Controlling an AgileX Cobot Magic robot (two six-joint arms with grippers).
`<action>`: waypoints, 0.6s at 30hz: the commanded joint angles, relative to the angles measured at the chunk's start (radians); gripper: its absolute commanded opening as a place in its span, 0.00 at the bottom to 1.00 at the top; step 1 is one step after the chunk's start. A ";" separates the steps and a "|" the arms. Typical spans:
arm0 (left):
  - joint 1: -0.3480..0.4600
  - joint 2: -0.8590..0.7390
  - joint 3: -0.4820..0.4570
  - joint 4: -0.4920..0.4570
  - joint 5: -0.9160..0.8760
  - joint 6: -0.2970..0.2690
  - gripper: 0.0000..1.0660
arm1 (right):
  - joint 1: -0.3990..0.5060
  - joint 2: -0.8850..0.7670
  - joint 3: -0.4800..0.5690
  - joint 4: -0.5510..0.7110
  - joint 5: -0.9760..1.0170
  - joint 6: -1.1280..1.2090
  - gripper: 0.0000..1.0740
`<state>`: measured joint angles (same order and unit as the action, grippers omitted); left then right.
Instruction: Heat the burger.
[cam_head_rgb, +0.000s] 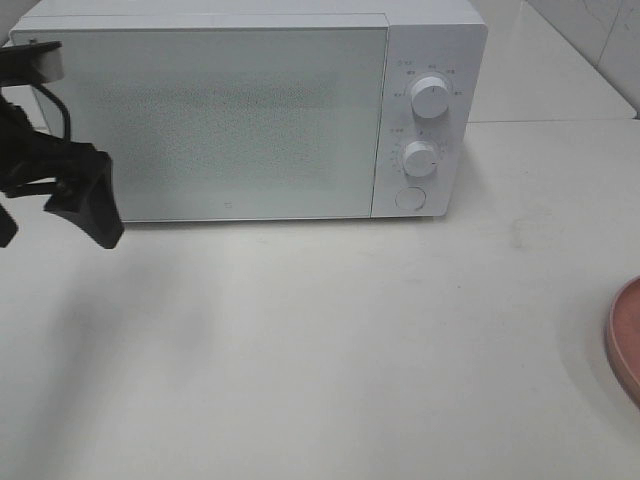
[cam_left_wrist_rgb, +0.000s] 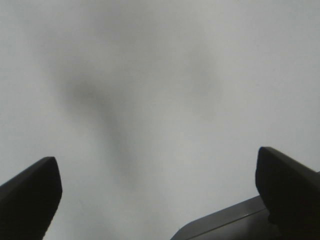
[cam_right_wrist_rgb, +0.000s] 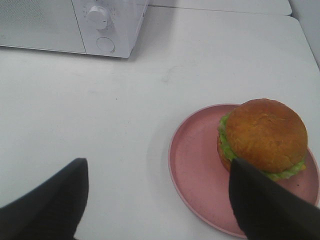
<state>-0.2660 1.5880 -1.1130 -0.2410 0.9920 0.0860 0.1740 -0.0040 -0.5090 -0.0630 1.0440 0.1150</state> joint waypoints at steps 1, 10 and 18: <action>0.074 -0.020 0.003 0.034 0.102 -0.016 0.92 | -0.007 -0.026 0.002 0.003 -0.006 -0.007 0.70; 0.168 -0.098 0.021 0.067 0.206 -0.024 0.92 | -0.007 -0.026 0.002 0.003 -0.006 -0.006 0.70; 0.238 -0.261 0.133 0.067 0.186 -0.028 0.92 | -0.007 -0.026 0.002 0.003 -0.006 -0.007 0.70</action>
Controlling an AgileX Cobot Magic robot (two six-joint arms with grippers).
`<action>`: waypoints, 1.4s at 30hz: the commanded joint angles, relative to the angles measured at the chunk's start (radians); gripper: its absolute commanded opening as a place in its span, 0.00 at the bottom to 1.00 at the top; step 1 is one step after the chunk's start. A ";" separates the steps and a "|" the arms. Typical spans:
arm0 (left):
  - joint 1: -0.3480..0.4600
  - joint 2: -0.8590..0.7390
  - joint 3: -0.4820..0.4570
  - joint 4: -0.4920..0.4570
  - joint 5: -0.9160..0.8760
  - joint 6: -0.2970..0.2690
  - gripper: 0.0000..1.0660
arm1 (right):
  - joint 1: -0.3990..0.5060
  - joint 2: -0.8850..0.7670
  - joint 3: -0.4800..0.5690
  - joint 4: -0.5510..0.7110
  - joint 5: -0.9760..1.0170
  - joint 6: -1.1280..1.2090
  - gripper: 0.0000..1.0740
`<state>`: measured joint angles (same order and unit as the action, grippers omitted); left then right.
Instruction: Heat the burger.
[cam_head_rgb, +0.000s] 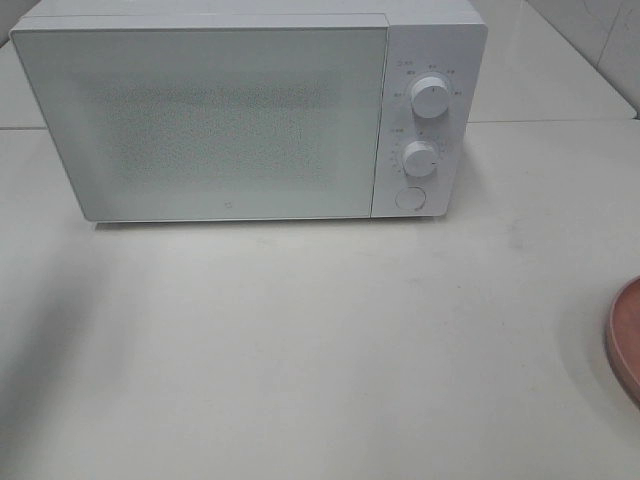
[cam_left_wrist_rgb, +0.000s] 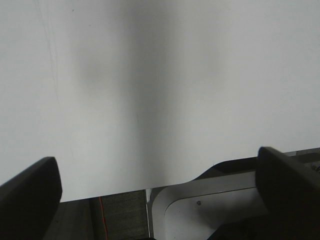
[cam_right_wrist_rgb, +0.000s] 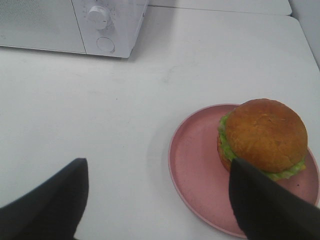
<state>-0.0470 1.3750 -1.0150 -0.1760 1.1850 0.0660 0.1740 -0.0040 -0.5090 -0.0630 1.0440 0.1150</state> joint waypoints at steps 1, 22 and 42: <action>0.019 -0.048 0.035 0.002 -0.007 -0.008 0.92 | -0.007 -0.026 0.002 0.003 -0.006 -0.007 0.70; 0.029 -0.526 0.376 0.011 -0.041 0.019 0.92 | -0.007 -0.026 0.002 0.003 -0.006 -0.006 0.70; 0.029 -1.159 0.515 0.021 -0.147 0.022 0.92 | -0.007 -0.026 0.002 0.003 -0.006 -0.006 0.70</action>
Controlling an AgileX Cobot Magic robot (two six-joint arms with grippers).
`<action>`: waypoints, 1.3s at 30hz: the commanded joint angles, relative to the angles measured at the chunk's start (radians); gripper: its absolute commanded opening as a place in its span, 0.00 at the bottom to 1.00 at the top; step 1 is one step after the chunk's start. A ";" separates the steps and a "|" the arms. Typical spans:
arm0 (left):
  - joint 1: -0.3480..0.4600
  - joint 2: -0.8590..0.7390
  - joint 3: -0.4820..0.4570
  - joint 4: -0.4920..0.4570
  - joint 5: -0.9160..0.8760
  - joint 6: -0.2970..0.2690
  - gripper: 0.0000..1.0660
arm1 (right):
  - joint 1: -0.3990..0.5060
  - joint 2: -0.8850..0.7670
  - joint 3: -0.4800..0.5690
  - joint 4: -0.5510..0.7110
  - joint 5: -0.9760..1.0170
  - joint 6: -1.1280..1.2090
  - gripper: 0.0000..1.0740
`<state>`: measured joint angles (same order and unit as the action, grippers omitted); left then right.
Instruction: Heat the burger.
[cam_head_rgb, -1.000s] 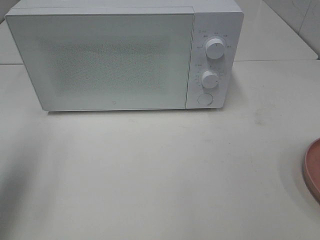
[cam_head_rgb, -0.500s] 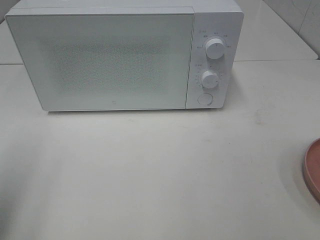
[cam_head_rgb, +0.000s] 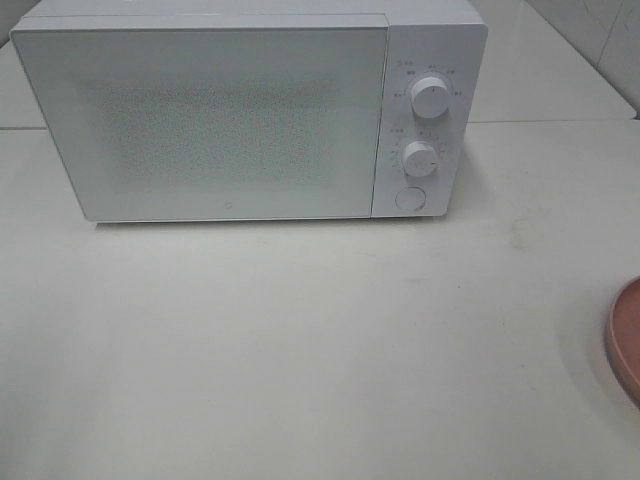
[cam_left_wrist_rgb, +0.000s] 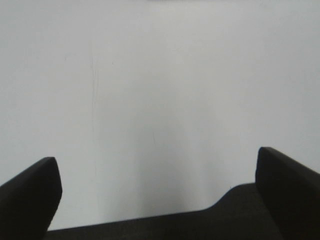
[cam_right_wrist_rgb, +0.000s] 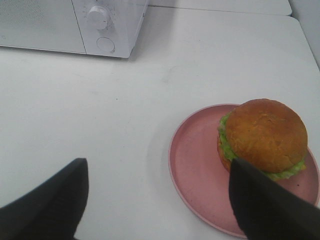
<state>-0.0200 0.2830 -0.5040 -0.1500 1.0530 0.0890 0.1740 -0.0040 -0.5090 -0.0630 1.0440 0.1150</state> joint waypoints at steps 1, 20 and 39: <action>0.002 -0.089 0.004 -0.009 -0.015 -0.005 0.92 | -0.007 -0.026 0.002 0.003 -0.006 -0.006 0.70; 0.003 -0.314 0.005 -0.037 -0.018 -0.012 0.92 | -0.007 -0.026 0.002 0.003 -0.006 -0.006 0.70; 0.003 -0.313 0.005 -0.036 -0.018 -0.012 0.92 | -0.007 -0.026 0.002 0.003 -0.006 -0.006 0.70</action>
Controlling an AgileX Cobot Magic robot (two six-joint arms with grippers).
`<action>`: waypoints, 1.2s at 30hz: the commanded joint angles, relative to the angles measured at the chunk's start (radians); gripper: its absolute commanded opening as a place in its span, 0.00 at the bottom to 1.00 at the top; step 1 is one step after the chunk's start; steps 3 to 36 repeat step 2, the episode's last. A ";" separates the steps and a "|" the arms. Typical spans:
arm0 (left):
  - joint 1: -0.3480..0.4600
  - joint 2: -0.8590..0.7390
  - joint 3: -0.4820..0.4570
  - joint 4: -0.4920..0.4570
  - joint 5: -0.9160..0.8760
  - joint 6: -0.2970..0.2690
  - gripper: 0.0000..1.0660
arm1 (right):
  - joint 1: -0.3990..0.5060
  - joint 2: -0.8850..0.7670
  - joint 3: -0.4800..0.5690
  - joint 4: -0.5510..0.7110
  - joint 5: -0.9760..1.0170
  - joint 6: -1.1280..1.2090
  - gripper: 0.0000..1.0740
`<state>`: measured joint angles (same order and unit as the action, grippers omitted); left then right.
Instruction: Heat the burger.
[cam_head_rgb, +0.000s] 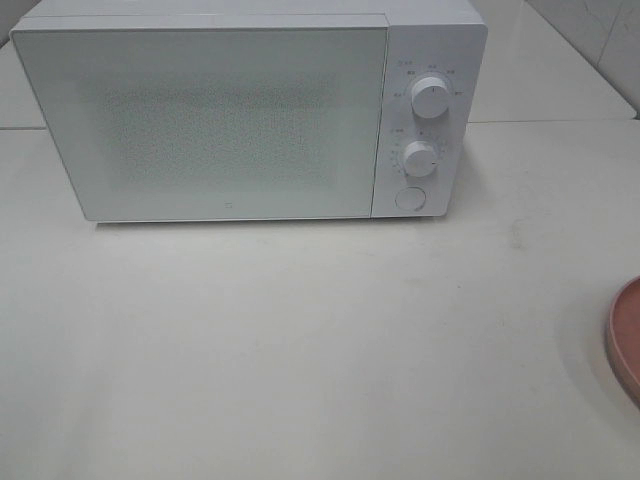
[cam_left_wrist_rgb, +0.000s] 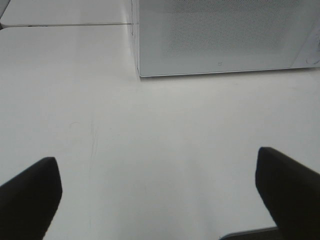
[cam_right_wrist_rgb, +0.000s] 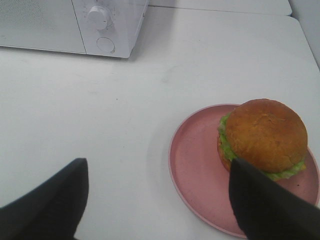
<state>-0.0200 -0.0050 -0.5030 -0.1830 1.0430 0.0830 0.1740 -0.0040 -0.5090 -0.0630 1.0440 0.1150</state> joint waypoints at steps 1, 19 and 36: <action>0.003 -0.025 0.004 -0.003 -0.008 -0.006 0.92 | -0.007 -0.026 0.002 0.003 -0.006 -0.006 0.70; 0.003 -0.025 0.004 -0.003 -0.008 -0.006 0.92 | -0.007 -0.026 0.002 0.003 -0.006 -0.006 0.70; 0.003 -0.025 0.004 -0.003 -0.008 -0.006 0.92 | -0.007 -0.026 0.002 0.003 -0.006 -0.006 0.70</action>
